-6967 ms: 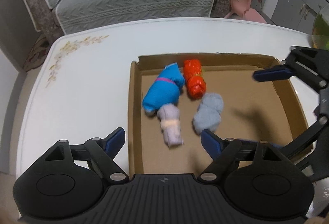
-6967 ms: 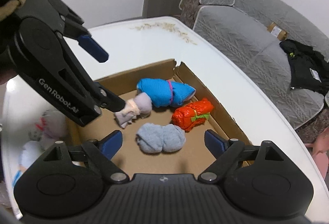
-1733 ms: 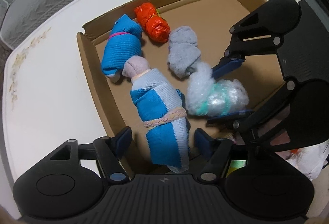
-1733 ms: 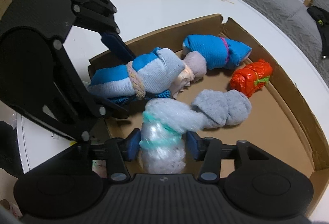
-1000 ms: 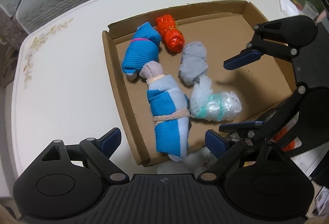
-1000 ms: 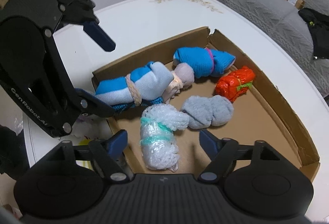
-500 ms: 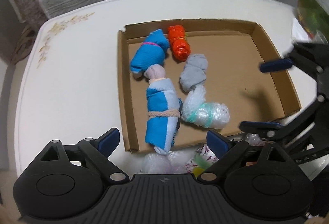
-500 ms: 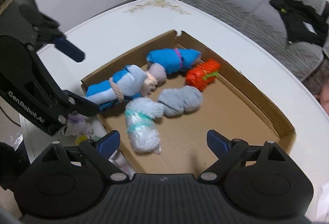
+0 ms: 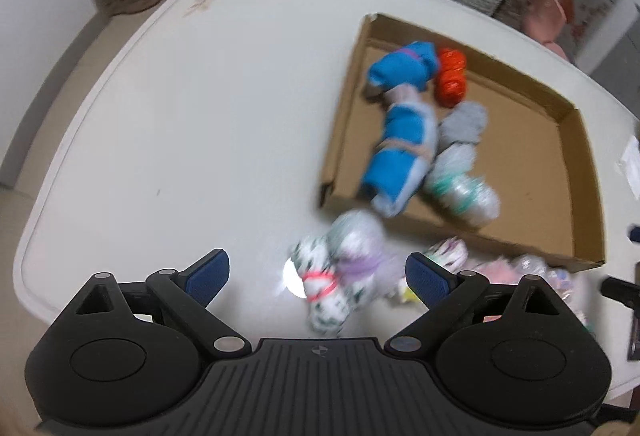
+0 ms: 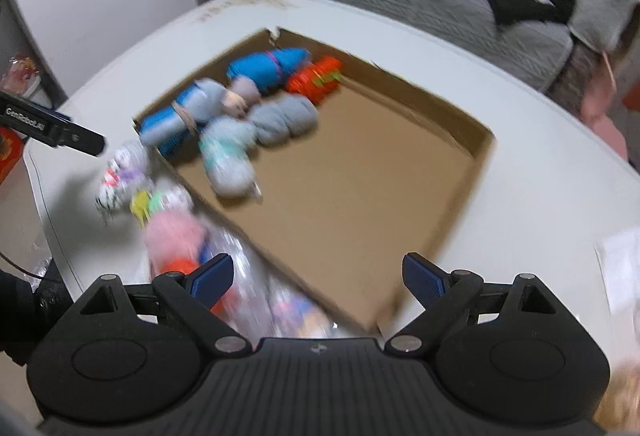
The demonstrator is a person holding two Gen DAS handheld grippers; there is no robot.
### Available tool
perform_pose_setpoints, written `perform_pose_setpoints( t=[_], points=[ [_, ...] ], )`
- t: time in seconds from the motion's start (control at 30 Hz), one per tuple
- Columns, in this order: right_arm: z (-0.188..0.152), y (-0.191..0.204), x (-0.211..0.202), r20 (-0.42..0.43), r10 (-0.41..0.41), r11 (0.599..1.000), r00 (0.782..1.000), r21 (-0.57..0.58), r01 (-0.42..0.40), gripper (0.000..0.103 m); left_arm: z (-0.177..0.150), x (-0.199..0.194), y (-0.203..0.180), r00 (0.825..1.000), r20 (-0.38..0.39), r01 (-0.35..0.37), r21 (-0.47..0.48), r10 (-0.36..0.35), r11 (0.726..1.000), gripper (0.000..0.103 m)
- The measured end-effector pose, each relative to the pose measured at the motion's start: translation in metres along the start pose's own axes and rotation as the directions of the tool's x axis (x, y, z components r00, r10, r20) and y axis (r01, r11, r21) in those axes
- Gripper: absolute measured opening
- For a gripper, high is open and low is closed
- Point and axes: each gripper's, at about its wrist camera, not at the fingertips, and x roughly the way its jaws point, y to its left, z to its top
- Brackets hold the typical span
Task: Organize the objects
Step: 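Withdraw both tools from the tray toward the remaining pile, then grasp the white green-patterned roll with the left tool while the right grasps the white sock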
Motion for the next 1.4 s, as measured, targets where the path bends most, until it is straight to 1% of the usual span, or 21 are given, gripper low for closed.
perform_pose_setpoints(
  t=[0.1, 0.17, 0.23, 0.33, 0.5, 0.57, 0.63, 0.7, 0.77, 0.87, 0.9, 1.0, 1.07, 1.1, 1.17, 1.2, 1.23, 1.3, 1.4],
  points=[
    [-0.018, -0.003, 0.005, -0.057, -0.006, 1.000, 0.998, 0.012, 0.007, 0.084, -0.014, 0.007, 0.009, 1.000, -0.011, -0.026, -0.023, 0.025, 0.999, 0.097],
    [-0.028, 0.001, 0.007, -0.093, -0.008, 1.000, 0.996, -0.016, 0.007, 0.078, -0.022, 0.013, 0.015, 0.999, -0.031, -0.027, -0.046, 0.025, 0.999, 0.097],
    [-0.035, 0.006, 0.011, -0.123, -0.005, 0.999, 0.992, -0.041, 0.000, 0.078, -0.028, 0.018, 0.017, 0.998, -0.037, -0.047, -0.034, 0.045, 0.998, 0.097],
    [-0.041, 0.009, 0.020, -0.165, -0.010, 0.998, 0.986, -0.059, 0.000, 0.073, -0.031, 0.024, 0.016, 0.998, -0.033, -0.059, -0.015, 0.058, 0.998, 0.097],
    [-0.040, 0.012, 0.026, -0.181, -0.011, 0.998, 0.983, -0.070, -0.002, 0.074, -0.027, 0.033, 0.016, 0.998, -0.021, -0.068, -0.016, 0.067, 0.998, 0.097],
    [-0.039, 0.012, 0.029, -0.187, -0.007, 0.998, 0.982, -0.069, -0.006, 0.074, -0.027, 0.040, 0.016, 0.997, -0.029, -0.079, -0.009, 0.079, 0.997, 0.097],
    [-0.040, 0.013, 0.033, -0.200, 0.000, 0.997, 0.980, -0.073, -0.015, 0.074, -0.027, 0.044, 0.017, 0.997, -0.025, -0.068, -0.015, 0.067, 0.998, 0.098],
    [-0.042, 0.014, 0.037, -0.218, 0.001, 0.996, 0.976, -0.085, -0.020, 0.071, -0.025, 0.046, 0.015, 0.997, -0.017, -0.073, -0.004, 0.073, 0.997, 0.098],
    [-0.044, 0.013, 0.039, -0.226, -0.002, 0.996, 0.974, -0.088, -0.019, 0.060, -0.024, 0.047, 0.012, 0.997, -0.001, -0.083, 0.025, 0.083, 0.996, 0.096],
    [-0.045, 0.014, 0.042, -0.240, -0.001, 0.996, 0.971, -0.088, -0.021, 0.051, -0.024, 0.050, 0.010, 0.998, -0.001, -0.057, 0.035, 0.057, 0.998, 0.088],
    [-0.045, 0.014, 0.043, -0.247, -0.002, 0.996, 0.969, -0.091, -0.021, 0.050, -0.024, 0.052, 0.009, 0.999, -0.006, -0.050, 0.036, 0.051, 0.998, 0.083],
    [-0.046, 0.015, 0.046, -0.259, -0.005, 0.995, 0.966, -0.095, -0.021, 0.049, -0.023, 0.055, 0.006, 0.999, 0.001, -0.053, 0.053, 0.053, 0.997, 0.080],
    [-0.047, 0.015, 0.049, -0.270, -0.002, 0.995, 0.963, -0.095, -0.024, 0.046, -0.023, 0.055, 0.005, 0.999, 0.007, -0.053, 0.062, 0.052, 0.997, 0.077],
    [-0.047, 0.016, 0.050, -0.274, 0.001, 0.995, 0.962, -0.099, -0.029, 0.044, -0.023, 0.054, 0.004, 0.998, 0.014, -0.054, 0.069, 0.053, 0.996, 0.072],
    [-0.046, 0.017, 0.050, -0.271, 0.018, 0.994, 0.963, -0.098, -0.046, 0.033, -0.023, 0.053, 0.002, 0.999, 0.023, -0.047, 0.080, 0.046, 0.996, 0.060],
    [-0.046, 0.017, 0.049, -0.268, 0.020, 0.994, 0.963, -0.098, -0.048, 0.031, -0.023, 0.051, 0.000, 0.999, 0.028, -0.042, 0.089, 0.040, 0.995, 0.043],
    [-0.046, 0.017, 0.049, -0.268, 0.022, 0.994, 0.963, -0.095, -0.050, 0.030, -0.023, 0.050, -0.001, 0.999, 0.029, -0.042, 0.095, 0.040, 0.995, 0.033],
    [-0.046, 0.015, 0.048, -0.268, 0.029, 0.995, 0.963, -0.086, -0.054, 0.026, -0.025, 0.049, -0.001, 0.999, 0.023, -0.039, 0.091, 0.037, 0.995, 0.032],
    [-0.045, 0.013, 0.045, -0.257, 0.050, 0.995, 0.965, -0.072, -0.070, 0.026, -0.026, 0.049, 0.000, 0.999, 0.018, -0.044, 0.096, 0.042, 0.994, 0.031]
  ],
)
